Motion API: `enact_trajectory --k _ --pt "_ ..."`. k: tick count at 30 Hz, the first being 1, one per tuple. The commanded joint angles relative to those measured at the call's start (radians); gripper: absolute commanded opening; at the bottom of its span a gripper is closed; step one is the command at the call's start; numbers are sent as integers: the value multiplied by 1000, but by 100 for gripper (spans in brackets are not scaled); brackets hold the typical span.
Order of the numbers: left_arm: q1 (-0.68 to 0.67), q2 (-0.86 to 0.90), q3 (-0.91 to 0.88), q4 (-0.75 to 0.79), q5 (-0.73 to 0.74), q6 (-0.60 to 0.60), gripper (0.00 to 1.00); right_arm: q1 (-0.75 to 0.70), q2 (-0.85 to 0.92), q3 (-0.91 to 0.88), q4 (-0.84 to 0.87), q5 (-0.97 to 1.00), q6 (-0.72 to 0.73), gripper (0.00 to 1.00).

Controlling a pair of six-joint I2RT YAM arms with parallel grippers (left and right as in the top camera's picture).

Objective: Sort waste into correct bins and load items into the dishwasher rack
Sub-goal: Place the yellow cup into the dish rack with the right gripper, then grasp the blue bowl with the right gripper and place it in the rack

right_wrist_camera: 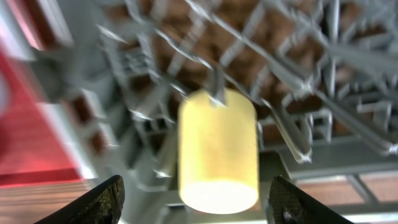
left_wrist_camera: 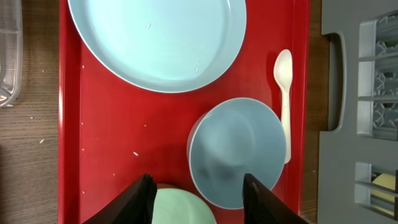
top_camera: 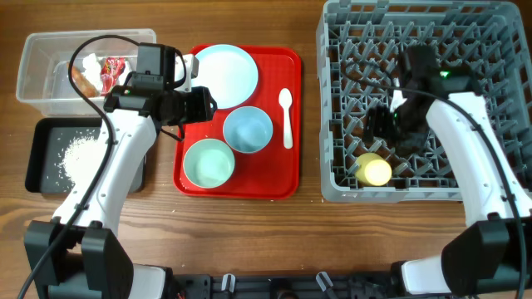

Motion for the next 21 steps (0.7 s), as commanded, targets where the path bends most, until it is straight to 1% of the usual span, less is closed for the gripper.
enact_trajectory --k 1,2,4,5,7,8,9,10,11,13,14,19,21 --pt "-4 -15 12 8 -20 5 48 67 -1 129 85 -136 -56 75" --pt "1 -15 13 12 -34 -16 49 129 0 135 179 -161 -44 75" --pt "42 -17 15 10 -64 -131 53 249 23 129 325 -132 37 75" --pt "82 -21 15 3 -64 -156 53 320 61 129 378 -60 144 71" --pt "155 -24 15 -9 -63 -180 55 399 148 129 429 -27 214 69" --pt "196 -23 15 -13 -60 -180 62 431 224 129 458 -29 249 67" --pt "217 -23 15 -16 -61 -180 75 448 278 129 480 -37 271 65" --pt "235 -22 15 -19 -61 -180 100 461 330 129 501 -65 285 60" --pt "241 -22 14 -20 -61 -179 100 472 378 129 518 -84 299 55" --pt "241 -22 14 -19 -61 -179 100 488 450 129 529 -84 341 51" --pt "241 -22 14 -19 -61 -179 100 487 473 129 537 -116 340 50" --pt "241 -22 14 -19 -61 -179 100 473 488 129 541 -133 341 35" --pt "241 -22 14 -19 -61 -179 100 473 488 129 540 -136 341 22"
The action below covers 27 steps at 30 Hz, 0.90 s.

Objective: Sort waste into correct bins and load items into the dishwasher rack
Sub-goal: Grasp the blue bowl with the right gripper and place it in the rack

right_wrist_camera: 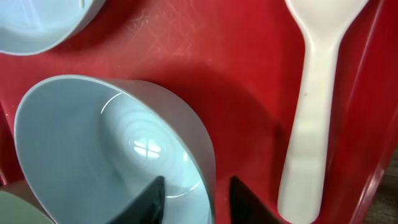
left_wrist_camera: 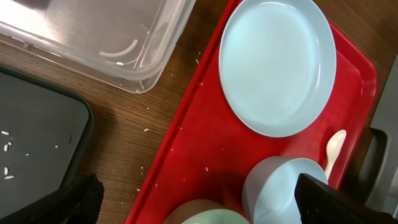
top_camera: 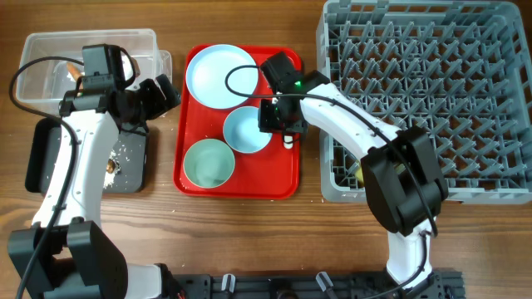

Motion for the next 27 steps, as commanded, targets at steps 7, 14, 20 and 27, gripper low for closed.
enact_trajectory --k 7,14,20,27 --pt "3 -22 14 -1 -6 -9 100 -7 14 10 -1 -28 5 4" --pt "3 -22 14 -1 -6 -9 100 -75 -290 68 -77 275 -84 4" --pt "3 -22 14 -1 -6 -9 100 -157 -474 68 -167 715 -70 4" --pt "3 -22 14 -1 -6 -9 100 -315 -475 68 -152 896 -74 4"
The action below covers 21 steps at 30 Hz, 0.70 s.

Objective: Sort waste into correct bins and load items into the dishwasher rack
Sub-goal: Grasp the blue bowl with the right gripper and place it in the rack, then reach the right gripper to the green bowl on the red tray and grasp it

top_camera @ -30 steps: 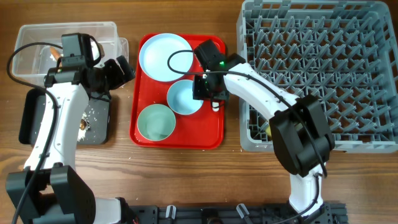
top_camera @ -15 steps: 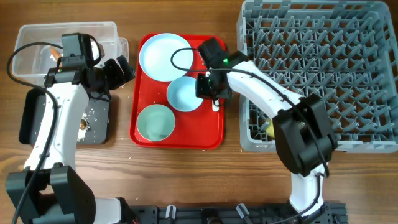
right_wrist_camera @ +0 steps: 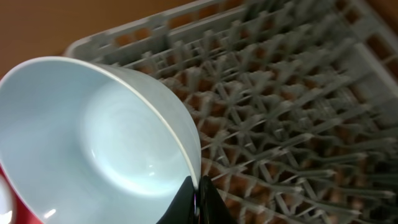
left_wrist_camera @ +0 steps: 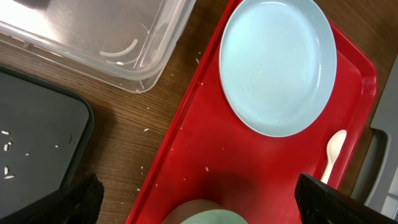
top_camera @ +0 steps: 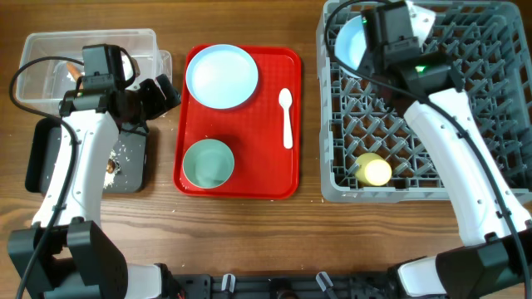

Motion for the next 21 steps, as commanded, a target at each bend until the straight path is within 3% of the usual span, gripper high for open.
enact_trajectory --k 1,3,6,13,21 --pt "3 -22 14 0 -6 -9 100 -47 -4 10 18 198 -6 4" --pt "3 -22 14 0 -6 -9 100 -50 1 10 40 330 -35 4" --pt "3 -22 14 0 -6 -9 100 -50 30 10 109 441 -205 4" --pt "3 -22 14 0 -6 -9 100 -31 253 10 369 473 -739 4" --pt "3 -22 14 0 -6 -9 100 36 425 10 692 592 -1119 4"
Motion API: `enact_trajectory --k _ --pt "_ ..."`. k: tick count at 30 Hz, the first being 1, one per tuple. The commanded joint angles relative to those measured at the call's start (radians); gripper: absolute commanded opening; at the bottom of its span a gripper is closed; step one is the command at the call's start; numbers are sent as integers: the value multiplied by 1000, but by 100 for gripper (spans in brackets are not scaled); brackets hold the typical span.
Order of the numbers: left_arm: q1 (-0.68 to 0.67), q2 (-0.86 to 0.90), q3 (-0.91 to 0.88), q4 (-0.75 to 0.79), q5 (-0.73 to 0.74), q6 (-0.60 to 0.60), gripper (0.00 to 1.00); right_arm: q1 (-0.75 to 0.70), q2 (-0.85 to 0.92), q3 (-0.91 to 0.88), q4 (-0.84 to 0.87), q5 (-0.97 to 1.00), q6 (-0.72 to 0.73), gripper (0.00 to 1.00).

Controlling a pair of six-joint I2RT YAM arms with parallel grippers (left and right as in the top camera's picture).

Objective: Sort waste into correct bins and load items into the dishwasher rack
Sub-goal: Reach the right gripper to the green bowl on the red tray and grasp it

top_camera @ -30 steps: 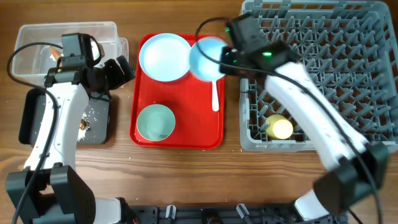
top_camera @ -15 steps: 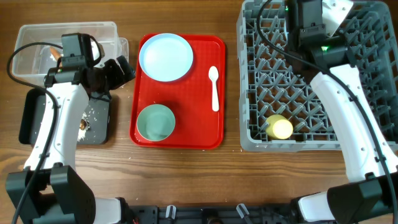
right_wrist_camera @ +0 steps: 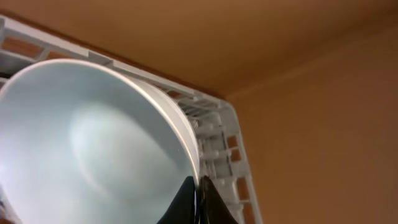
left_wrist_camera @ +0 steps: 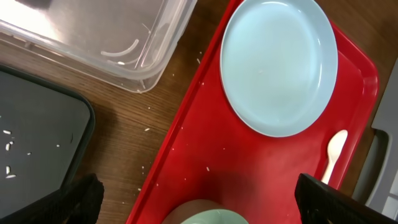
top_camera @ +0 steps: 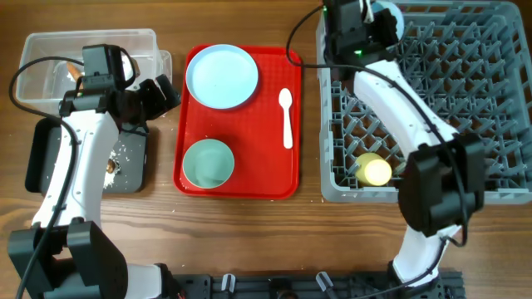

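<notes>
My right gripper (right_wrist_camera: 198, 200) is shut on the rim of the light blue bowl (right_wrist_camera: 93, 137), held tilted over the far left corner of the grey dishwasher rack (top_camera: 465, 100); overhead the bowl (top_camera: 385, 18) peeks out behind the arm. A yellow cup (top_camera: 374, 171) lies in the rack's near left. On the red tray (top_camera: 274, 178) are a light blue plate (top_camera: 221, 76), a green bowl (top_camera: 207, 163) and a white spoon (top_camera: 286, 116). My left gripper (left_wrist_camera: 196, 205) hangs wide open over the tray's left edge, by the clear bin (top_camera: 41, 66).
A black tray (top_camera: 41, 158) with scattered rice lies at the left, below the clear bin holding wrappers. The rack (right_wrist_camera: 214, 134) has many upright tines. Bare wooden table runs along the front.
My right gripper, still shut on the blue bowl, has shifted toward the rack's far left corner and turned, so the bowl now stands more on edge. The left arm has not moved.
First my right gripper was open in the rack by the yellow cup and the left over the tray's bowls. Then the right closed around the blue bowl's rim on the tray, the left moved near the bins. The bowl then hung over the rack, now its far corner.
</notes>
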Motion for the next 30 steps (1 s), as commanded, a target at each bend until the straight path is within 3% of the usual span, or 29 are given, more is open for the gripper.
enact_trajectory --k 1,6,13,16,22,26,28,30 --pt "3 -21 14 2 -2 -9 100 -3 59 13 37 103 -167 4" --pt "3 -21 14 2 -2 -9 100 39 78 13 26 50 -178 4" --pt "3 -21 14 2 -2 -9 100 64 78 13 -128 9 -183 5" --pt "3 -21 14 2 -2 -9 100 103 78 13 -127 5 -183 24" --pt "3 -21 14 2 -2 -9 100 172 78 13 -124 5 -184 45" --pt "3 -21 14 2 -2 -9 100 192 78 13 -124 -56 -174 72" --pt "3 -21 14 2 -2 -9 100 194 73 13 -127 -155 -83 81" --pt "3 -21 14 2 -2 -9 100 203 40 13 -164 -270 29 82"
